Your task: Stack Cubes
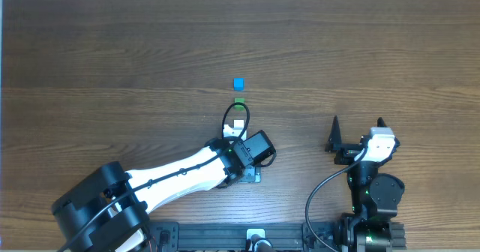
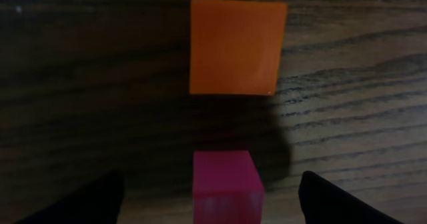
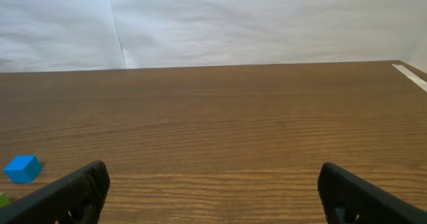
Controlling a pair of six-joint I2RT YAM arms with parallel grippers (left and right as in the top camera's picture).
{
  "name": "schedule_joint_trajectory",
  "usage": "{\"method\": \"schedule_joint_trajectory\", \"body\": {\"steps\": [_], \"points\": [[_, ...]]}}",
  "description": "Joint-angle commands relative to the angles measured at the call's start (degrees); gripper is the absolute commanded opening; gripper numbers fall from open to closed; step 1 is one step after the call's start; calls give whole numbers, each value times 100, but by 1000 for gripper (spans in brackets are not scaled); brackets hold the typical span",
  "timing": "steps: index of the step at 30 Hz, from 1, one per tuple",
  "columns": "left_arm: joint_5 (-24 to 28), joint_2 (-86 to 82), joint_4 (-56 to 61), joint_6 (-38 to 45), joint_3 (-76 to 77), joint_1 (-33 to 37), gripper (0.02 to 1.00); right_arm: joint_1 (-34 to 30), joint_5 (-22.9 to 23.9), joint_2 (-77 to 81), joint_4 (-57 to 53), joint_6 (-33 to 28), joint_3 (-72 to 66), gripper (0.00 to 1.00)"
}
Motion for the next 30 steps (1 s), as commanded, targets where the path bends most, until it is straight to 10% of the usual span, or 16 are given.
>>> {"method": "schedule_joint_trajectory", "body": {"steps": [1,21,30], "points": [[-142,44,39,389,33,-22,787,-33,-31,-59,-13,-9,-31,993],[-35,44,55,407,46,-22,406,-33,-31,-59,-15,-9,-31,991],[22,46,168,404,46,-22,389,-33,-31,-59,-13,-9,-31,991]]}}
